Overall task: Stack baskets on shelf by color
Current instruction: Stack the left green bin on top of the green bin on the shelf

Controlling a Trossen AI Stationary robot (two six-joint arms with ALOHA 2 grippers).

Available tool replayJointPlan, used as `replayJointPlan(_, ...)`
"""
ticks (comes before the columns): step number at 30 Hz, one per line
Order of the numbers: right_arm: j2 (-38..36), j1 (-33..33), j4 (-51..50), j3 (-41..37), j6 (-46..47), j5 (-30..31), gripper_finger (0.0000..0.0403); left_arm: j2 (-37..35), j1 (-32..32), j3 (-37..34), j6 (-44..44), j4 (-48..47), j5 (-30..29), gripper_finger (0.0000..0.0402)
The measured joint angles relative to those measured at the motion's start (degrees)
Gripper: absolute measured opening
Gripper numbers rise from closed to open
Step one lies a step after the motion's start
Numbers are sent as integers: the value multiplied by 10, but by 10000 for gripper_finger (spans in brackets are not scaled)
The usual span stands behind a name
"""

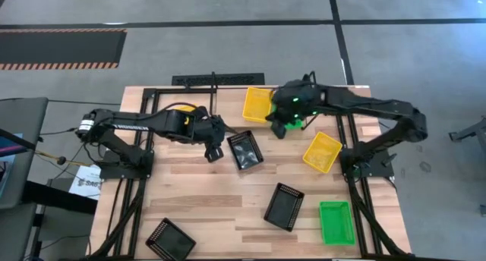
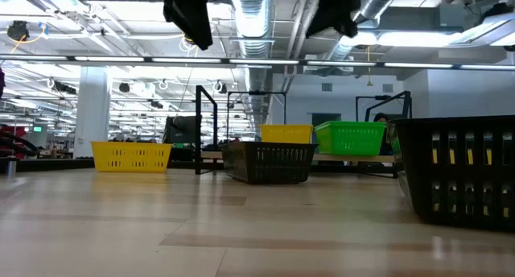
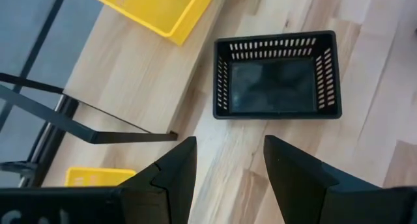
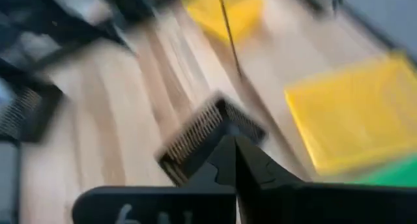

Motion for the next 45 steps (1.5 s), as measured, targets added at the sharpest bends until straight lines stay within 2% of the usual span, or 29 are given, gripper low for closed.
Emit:
replayJointPlan(8,77,33,-186,0,42,27,3,-1,4,2,7,1,-2,167)
replayJointPlan(15,118,28,-195,0,41,43,2,-1,20,2,22,0,-3,167)
replayJointPlan(25,159,-7,-193,0,-12,41,1,-1,26,2,23,0,2,167)
replayJointPlan(37,160,-33,-193,0,-37,30,0,-1,26,2,23,0,0,167)
replayJointPlan(45,160,-20,-191,0,-55,-1,0,-1,26,2,22,0,0,167)
